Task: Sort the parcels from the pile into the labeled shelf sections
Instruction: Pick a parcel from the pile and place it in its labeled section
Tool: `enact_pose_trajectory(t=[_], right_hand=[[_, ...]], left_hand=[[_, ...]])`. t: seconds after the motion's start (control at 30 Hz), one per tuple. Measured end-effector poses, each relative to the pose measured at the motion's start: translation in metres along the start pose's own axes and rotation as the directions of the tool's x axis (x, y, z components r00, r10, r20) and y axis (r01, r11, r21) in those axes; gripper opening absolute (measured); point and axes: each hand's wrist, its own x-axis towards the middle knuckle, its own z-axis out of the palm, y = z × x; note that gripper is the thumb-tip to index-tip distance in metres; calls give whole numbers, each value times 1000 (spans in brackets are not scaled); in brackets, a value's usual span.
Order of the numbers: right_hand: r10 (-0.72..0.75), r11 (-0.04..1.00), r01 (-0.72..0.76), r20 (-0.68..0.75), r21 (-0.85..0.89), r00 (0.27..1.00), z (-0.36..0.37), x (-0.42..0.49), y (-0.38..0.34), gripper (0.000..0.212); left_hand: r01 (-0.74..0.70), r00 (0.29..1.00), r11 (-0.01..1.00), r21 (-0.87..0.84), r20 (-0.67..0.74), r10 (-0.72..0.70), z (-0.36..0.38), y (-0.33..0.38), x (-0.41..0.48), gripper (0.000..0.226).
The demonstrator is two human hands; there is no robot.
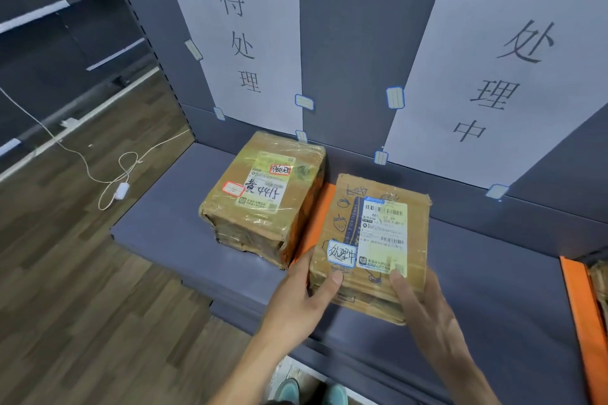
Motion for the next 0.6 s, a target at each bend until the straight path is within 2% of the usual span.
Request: enact_pose_trajectory(t=[0.2,0.4,0.6], right_hand=[[108,992,-112,-66,-59,992,4,7,-10,44],[133,986,-143,-118,-87,984,10,13,-13,41],[115,990,-123,-117,-66,986,10,23,-9,49]], left_hand=[[-10,999,999,44,53,8,-8,-3,15,36],[-21,991,1000,-14,129,22,-15,-1,26,32],[-27,985,999,-37,169,33,-14,-4,33,44]])
